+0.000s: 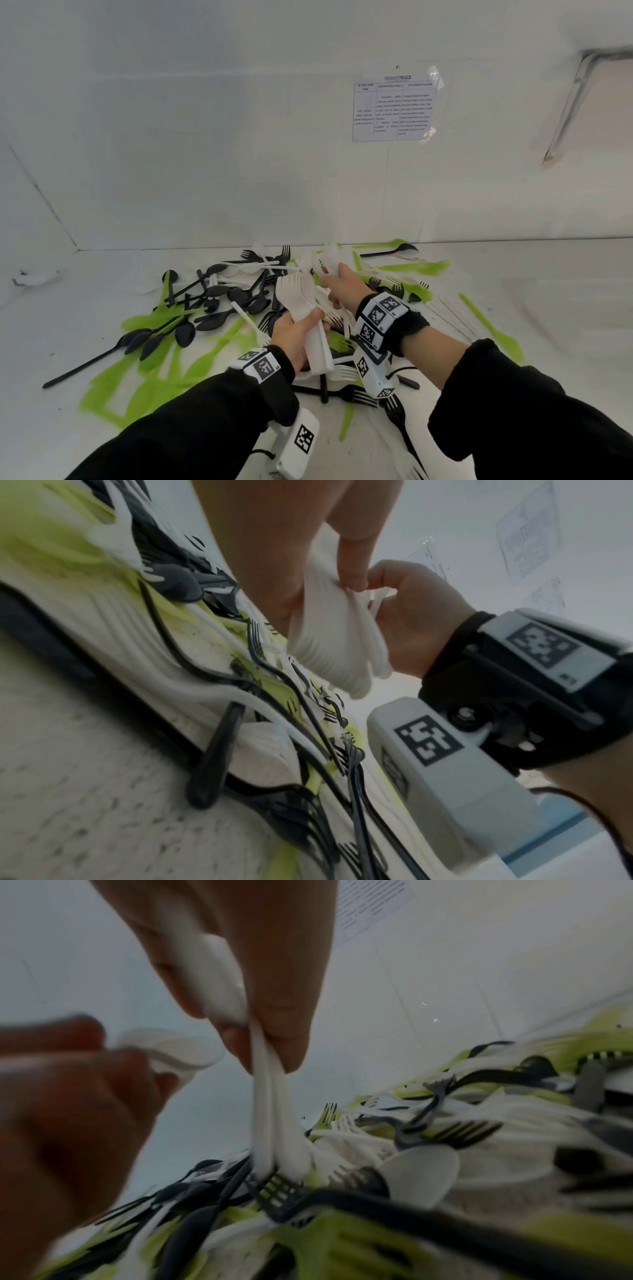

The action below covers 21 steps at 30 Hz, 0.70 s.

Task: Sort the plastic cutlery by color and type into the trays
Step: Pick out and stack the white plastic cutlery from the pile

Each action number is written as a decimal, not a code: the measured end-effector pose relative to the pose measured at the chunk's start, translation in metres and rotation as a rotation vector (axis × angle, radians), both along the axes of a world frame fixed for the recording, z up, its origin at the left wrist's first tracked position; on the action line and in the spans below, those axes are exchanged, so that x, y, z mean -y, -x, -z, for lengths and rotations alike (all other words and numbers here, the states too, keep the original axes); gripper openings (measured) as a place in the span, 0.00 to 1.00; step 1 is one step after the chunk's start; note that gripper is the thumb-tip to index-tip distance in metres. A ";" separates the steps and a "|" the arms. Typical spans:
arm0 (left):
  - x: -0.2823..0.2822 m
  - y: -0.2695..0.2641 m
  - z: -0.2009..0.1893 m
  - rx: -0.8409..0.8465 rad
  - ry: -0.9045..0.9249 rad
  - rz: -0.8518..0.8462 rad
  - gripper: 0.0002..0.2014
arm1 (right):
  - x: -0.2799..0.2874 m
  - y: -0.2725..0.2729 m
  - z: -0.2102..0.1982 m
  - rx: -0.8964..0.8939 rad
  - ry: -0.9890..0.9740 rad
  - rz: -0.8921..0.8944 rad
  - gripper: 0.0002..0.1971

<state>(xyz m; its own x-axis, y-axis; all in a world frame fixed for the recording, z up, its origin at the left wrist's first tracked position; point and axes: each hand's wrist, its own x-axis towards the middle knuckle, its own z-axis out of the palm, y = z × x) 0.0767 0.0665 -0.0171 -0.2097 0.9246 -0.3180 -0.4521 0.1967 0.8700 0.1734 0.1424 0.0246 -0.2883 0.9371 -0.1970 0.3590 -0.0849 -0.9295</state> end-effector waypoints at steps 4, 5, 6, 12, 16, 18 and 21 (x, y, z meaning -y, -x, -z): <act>0.000 0.006 0.004 -0.028 -0.051 -0.067 0.08 | 0.012 0.002 0.012 -0.055 0.005 -0.063 0.06; 0.000 0.006 0.004 -0.023 -0.065 -0.074 0.10 | 0.017 0.003 0.015 -0.086 0.010 -0.070 0.05; 0.001 0.006 0.005 -0.024 -0.074 -0.079 0.12 | 0.022 0.005 0.018 -0.113 0.014 -0.072 0.05; 0.005 0.011 0.007 -0.082 -0.052 -0.088 0.18 | 0.029 0.012 0.027 -0.109 0.029 -0.036 0.07; 0.005 0.013 0.010 -0.076 -0.028 -0.100 0.18 | 0.036 0.015 0.026 -0.153 0.085 -0.063 0.11; 0.007 0.015 0.013 -0.079 -0.023 -0.087 0.17 | 0.038 0.014 0.026 -0.148 0.056 -0.035 0.08; 0.007 0.018 0.014 -0.106 -0.005 -0.073 0.16 | 0.037 0.014 0.033 -0.127 0.023 0.046 0.08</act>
<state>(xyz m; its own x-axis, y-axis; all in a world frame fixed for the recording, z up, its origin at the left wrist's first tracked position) 0.0584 0.0597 -0.0311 -0.3090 0.9071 -0.2858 -0.3706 0.1619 0.9146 0.1591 0.1055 -0.0085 -0.2694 0.9454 -0.1835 0.2338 -0.1206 -0.9648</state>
